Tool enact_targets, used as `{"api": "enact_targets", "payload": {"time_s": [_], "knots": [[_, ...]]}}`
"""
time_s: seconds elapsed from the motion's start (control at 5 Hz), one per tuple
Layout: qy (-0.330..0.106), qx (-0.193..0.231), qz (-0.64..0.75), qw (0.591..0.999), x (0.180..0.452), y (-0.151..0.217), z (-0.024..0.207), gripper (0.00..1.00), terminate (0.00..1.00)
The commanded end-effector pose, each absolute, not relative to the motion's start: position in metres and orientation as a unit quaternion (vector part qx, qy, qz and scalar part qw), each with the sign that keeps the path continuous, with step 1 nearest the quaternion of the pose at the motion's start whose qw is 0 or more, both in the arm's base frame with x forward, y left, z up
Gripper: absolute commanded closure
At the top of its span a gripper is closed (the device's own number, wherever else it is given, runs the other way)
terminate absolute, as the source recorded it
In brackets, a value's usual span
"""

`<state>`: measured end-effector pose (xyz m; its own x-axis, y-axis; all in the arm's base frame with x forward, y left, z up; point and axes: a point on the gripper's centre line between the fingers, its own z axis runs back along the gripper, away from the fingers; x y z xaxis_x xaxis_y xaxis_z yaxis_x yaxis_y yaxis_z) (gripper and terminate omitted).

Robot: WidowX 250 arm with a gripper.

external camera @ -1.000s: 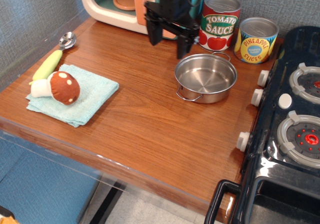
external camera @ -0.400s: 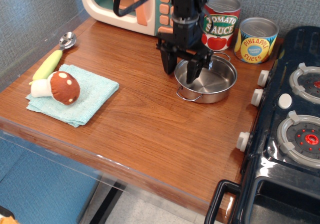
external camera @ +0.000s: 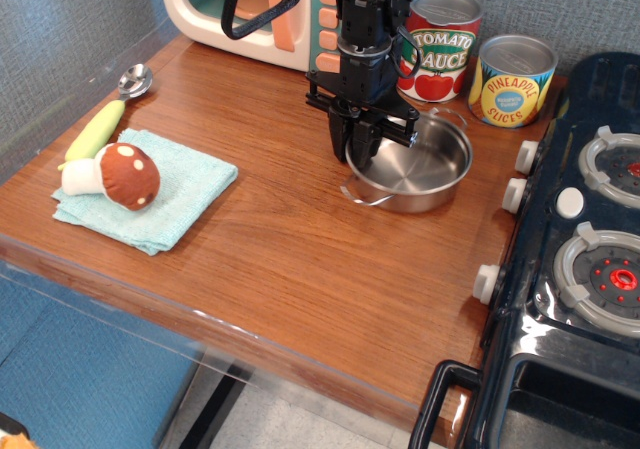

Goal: Place the pot in between the stove and the napkin.

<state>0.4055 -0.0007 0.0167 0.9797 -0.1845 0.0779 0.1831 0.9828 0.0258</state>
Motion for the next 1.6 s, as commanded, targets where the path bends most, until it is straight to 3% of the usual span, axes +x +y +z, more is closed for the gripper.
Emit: {"api": "enact_targets", "payload": {"time_s": [0.0,0.4,0.8,1.0,1.2,1.4], "knots": [[-0.118,0.0,-0.141,0.983,0.364,-0.016,0.103,1.0,0.0],[-0.049,0.057,-0.192,0.978,0.305,0.003,0.072,1.0,0.0],[0.013,0.096,-0.206,0.974,0.284,0.031,0.04,1.0,0.0],[0.017,0.099,-0.21,0.973,0.282,0.034,0.038,1.0,0.0],[0.005,0.101,-0.209,0.973,0.286,0.034,0.046,0.0,0.0],[-0.029,0.093,-0.196,0.976,0.287,0.03,0.07,0.0,0.0]]}}
